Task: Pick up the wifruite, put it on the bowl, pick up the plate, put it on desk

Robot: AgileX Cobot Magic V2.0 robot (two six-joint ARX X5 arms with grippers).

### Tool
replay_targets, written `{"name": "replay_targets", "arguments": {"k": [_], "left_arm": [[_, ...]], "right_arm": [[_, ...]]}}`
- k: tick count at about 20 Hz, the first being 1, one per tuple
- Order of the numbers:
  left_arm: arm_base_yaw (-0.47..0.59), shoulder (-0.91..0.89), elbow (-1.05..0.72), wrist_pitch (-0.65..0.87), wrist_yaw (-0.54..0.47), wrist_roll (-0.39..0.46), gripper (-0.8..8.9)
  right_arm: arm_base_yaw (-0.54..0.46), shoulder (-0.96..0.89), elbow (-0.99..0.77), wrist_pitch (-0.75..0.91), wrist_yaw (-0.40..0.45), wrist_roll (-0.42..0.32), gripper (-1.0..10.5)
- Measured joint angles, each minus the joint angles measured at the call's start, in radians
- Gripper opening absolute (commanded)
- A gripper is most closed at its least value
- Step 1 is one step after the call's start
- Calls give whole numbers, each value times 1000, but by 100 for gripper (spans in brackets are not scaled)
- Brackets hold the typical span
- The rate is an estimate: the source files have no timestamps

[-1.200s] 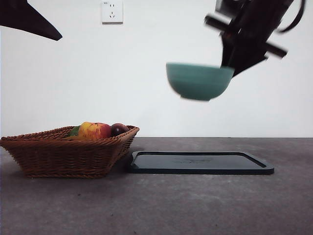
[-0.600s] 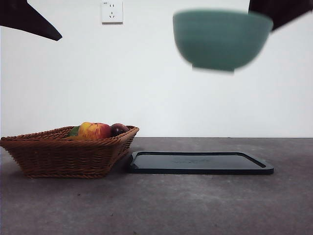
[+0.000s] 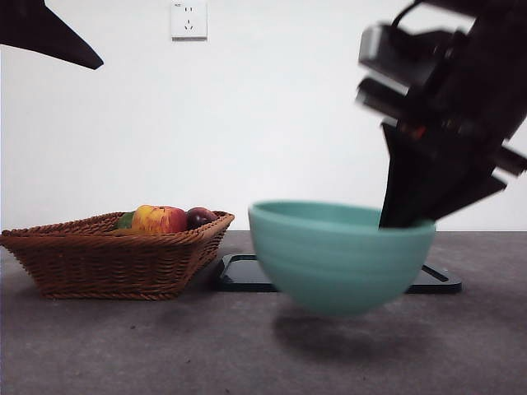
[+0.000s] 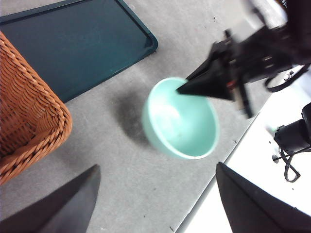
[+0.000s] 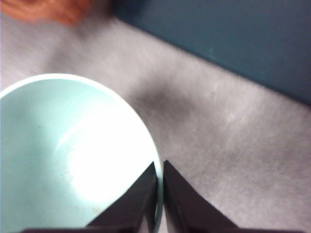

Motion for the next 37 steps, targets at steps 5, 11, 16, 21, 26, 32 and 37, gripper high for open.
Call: {"name": "replay_targets", "arguments": {"k": [5, 11, 16, 21, 26, 32, 37], "left_arm": [[0, 0, 0, 0, 0, 0, 375], [0, 0, 0, 0, 0, 0, 375], [0, 0, 0, 0, 0, 0, 375], [0, 0, 0, 0, 0, 0, 375], [0, 0, 0, 0, 0, 0, 375], [0, 0, 0, 0, 0, 0, 375], [0, 0, 0, 0, 0, 0, 375]], "right_arm": [[13, 103, 0, 52, 26, 2, 5], [13, 116, 0, 55, 42, 2, 83], [13, 109, 0, 55, 44, 12, 246], [13, 13, 8, 7, 45, 24, 246], [13, -166, 117, -122, 45, 16, 246], [13, -344, 220, -343, -12, -27, 246], [13, -449, 221, -454, -159, -30, 245]]}}
